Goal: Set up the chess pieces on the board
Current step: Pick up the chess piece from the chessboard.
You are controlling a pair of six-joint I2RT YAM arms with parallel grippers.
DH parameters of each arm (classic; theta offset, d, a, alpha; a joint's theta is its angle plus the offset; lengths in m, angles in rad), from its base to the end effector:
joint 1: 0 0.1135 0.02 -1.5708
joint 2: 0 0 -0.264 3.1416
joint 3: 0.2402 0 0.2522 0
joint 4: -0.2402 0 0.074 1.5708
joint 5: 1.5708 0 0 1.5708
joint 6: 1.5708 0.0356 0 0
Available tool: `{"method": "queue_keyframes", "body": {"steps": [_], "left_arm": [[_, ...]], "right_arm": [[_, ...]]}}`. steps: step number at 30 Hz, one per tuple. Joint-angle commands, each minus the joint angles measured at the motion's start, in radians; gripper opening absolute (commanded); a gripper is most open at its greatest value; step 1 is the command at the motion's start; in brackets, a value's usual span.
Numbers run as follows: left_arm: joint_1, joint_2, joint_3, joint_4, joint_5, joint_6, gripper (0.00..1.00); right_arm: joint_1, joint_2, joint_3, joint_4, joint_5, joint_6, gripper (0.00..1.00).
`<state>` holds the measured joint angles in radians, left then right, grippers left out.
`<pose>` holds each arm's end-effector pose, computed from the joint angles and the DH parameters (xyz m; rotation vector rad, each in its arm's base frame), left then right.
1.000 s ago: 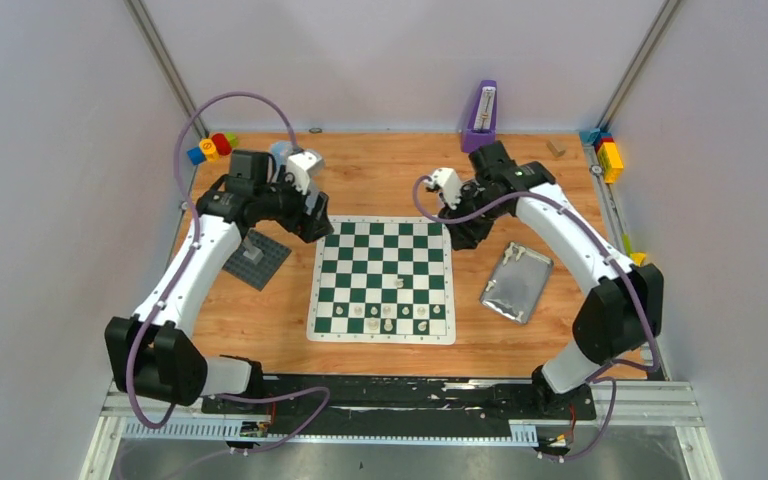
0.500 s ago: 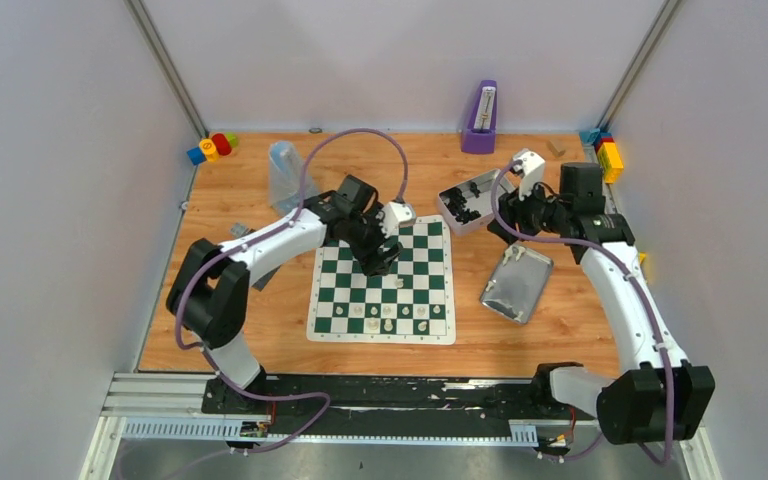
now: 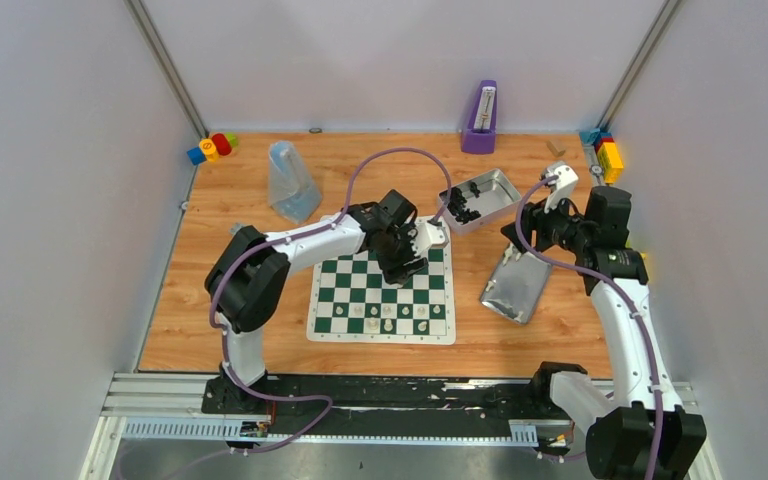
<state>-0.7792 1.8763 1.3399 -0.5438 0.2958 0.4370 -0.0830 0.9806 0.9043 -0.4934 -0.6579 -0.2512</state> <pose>0.2713 -0.2825 0.1964 1.6038 2.1300 -0.5048 0.2090 0.0045 0.3189 -0.5434 1.9737 0.4943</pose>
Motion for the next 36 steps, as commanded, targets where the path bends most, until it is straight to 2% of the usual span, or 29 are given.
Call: {"method": "queue_keyframes", "body": {"steps": [1, 21, 36], "left_arm": [[-0.014, 0.031, 0.048, -0.022, -0.020, 0.022, 0.68], [-0.035, 0.078, 0.087, -0.098, 0.000, 0.015, 0.36], [-0.035, 0.062, 0.100, -0.131, 0.035, 0.000, 0.29]], "right_arm": [[-0.009, -0.008, -0.009, 0.060, -0.070, 0.014, 0.52], [-0.011, 0.024, -0.012, 0.049, -0.094, -0.006, 0.45], [-0.011, 0.043, -0.005, 0.035, -0.119, -0.017, 0.44]]}}
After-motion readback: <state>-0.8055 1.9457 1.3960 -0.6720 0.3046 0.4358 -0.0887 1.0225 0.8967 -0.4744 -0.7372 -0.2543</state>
